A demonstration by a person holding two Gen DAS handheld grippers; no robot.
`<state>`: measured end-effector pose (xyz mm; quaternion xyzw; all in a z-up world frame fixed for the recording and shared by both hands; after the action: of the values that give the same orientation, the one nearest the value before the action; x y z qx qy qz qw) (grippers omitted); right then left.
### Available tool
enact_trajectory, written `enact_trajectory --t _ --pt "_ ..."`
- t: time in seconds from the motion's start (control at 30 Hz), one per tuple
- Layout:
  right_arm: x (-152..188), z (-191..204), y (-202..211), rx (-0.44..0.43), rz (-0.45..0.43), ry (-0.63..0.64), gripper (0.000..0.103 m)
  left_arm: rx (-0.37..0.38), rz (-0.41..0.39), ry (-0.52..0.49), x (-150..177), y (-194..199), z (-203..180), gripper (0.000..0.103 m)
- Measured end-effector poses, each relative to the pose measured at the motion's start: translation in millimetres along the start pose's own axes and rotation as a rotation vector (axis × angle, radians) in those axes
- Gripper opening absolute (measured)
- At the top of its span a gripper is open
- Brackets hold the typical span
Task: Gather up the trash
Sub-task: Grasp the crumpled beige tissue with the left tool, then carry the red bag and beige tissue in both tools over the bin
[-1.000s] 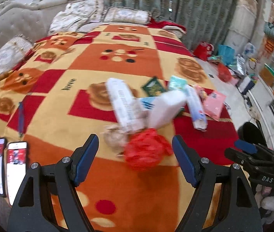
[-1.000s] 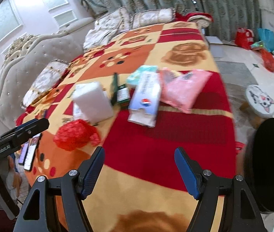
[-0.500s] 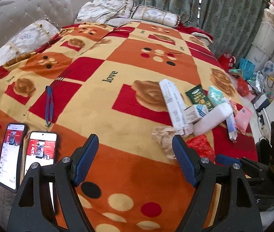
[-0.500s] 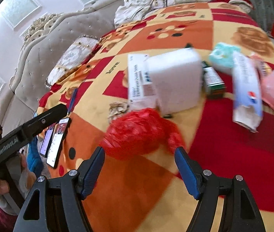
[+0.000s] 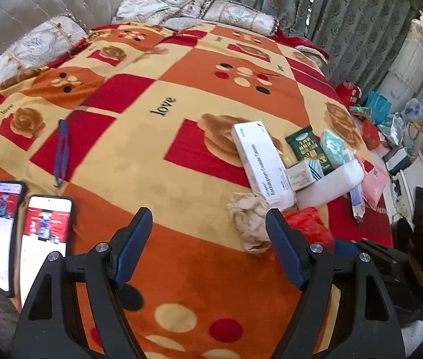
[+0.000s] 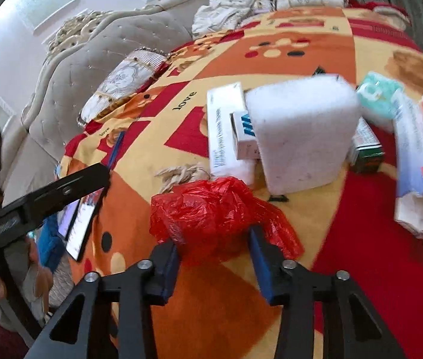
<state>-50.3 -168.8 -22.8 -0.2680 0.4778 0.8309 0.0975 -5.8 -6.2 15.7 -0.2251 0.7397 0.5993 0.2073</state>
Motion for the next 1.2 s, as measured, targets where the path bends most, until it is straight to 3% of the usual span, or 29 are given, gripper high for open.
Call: enact_trajectory --t 0.3,0.47,0.5,0.53,0.6,0.7,1.2 --pt "18.1 -35.5 62.9 0.120 -0.054 -0.008 0.040 0.025 0.065 -0.012 9.9 -32.6 -19.9 0.078" --pt "22.1 -53.8 73.8 0.140 -0.069 -0.052 0.040 0.017 0.094 -0.027 15.6 -60.8 -31.0 0.077" --pt "23.3 -54.8 73.9 0.141 -0.069 -0.055 0.040 0.014 0.093 -0.030 16.9 -64.1 -31.7 0.070" --pt "24.4 -55.4 73.8 0.142 -0.069 -0.057 0.040 0.011 0.102 -0.031 18.3 -67.1 -31.9 0.050" --pt "26.1 -55.5 72.8 0.141 -0.067 -0.058 0.040 0.039 0.130 -0.022 22.3 -70.8 -33.8 0.030" --pt "27.7 -54.6 72.3 0.141 -0.067 -0.053 0.040 0.052 0.109 -0.035 23.1 -60.8 -37.7 0.025" --pt "31.3 -54.8 98.9 0.155 -0.118 -0.053 0.040 0.108 0.019 -0.149 17.7 -4.4 -90.4 0.024"
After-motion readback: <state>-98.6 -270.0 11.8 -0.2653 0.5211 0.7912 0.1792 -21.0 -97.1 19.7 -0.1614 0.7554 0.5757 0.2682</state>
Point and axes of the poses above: each gripper's, at about its wrist camera, not at the fingertips, and y roughly against the way its jaws point, z to its left, x to its underside, the point moved 8 cm from there along -y, roughly the way its jaws point, and after that the axes turned 1 degree about x, right-handed, at the moved point
